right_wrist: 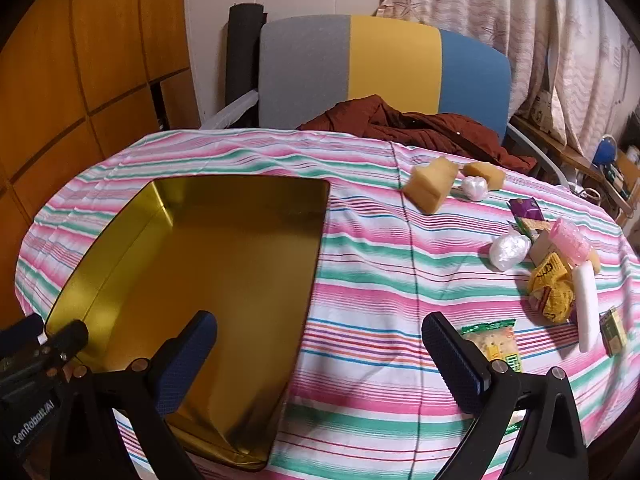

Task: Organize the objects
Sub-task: 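Move both tools from the gold tray toward the scattered items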

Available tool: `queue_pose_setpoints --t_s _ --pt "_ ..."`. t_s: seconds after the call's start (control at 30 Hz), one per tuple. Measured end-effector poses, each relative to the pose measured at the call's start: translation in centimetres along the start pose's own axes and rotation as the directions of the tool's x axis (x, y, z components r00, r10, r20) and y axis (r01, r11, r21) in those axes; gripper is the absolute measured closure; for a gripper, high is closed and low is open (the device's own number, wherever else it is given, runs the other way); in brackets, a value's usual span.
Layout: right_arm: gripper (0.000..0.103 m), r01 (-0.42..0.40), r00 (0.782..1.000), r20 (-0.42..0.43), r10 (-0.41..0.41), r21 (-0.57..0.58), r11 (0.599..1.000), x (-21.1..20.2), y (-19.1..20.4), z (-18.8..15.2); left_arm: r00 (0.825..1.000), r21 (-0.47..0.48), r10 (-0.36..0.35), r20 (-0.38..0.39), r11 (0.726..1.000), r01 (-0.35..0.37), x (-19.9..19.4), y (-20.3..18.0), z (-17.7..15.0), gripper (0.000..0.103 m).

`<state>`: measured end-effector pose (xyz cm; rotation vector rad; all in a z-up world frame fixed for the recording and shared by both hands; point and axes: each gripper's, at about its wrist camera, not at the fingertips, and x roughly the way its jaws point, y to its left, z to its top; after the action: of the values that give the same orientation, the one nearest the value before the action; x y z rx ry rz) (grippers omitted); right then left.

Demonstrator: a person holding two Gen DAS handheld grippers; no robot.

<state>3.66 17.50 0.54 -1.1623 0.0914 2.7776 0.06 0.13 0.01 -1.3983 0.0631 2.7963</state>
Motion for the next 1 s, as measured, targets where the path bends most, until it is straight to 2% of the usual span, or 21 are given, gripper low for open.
queue_pose_setpoints --t_s 0.1,0.17,0.3,0.33,0.4,0.53,0.63,0.83,1.0 --pt "0.0 -0.018 0.999 0.039 0.017 0.014 1.0 -0.6 -1.4 0.0 0.996 0.013 -0.081 -0.025 0.997 0.081 0.0 -0.6 -0.3 0.041" --pt "0.0 -0.023 0.997 0.072 0.022 0.013 1.0 -1.0 -2.5 0.3 0.985 0.007 -0.168 -0.041 0.986 0.169 -0.1 -0.8 -0.5 0.041" --pt "0.0 -0.037 0.993 0.113 0.039 -0.017 0.999 -1.8 -5.2 0.6 0.93 -0.044 -0.366 -0.037 0.93 0.364 -0.4 -0.8 -1.3 0.041" --pt "0.0 -0.034 0.993 0.112 0.036 -0.017 0.999 -2.0 -6.1 0.7 0.918 -0.055 -0.394 -0.035 0.918 0.392 -0.4 -0.9 -1.5 0.041" --pt "0.0 -0.016 0.992 0.125 0.017 -0.014 1.0 -2.4 -7.7 0.7 0.906 -0.06 -0.421 -0.037 0.906 0.419 -0.5 -1.6 -1.8 0.041" --pt "0.0 0.073 0.987 0.144 -0.073 0.002 0.997 -3.2 -12.0 0.2 0.913 0.003 -0.405 -0.044 0.914 0.405 -1.2 -3.5 -2.2 0.041" --pt "0.0 0.14 0.979 0.143 -0.142 0.027 0.99 -3.4 -15.7 -0.3 0.902 0.049 -0.429 -0.046 0.901 0.431 -1.5 -5.0 -2.6 0.041" --pt "0.0 0.219 0.964 0.122 -0.236 0.137 0.966 -3.7 -23.9 -2.5 0.851 0.14 -0.518 -0.081 0.84 0.524 -2.2 -9.2 -2.3 0.04" --pt "0.0 0.235 0.961 0.106 -0.257 0.189 0.954 -3.1 -27.4 -3.5 0.798 0.14 -0.58 -0.164 0.787 0.601 -1.3 -13.0 -2.5 0.038"
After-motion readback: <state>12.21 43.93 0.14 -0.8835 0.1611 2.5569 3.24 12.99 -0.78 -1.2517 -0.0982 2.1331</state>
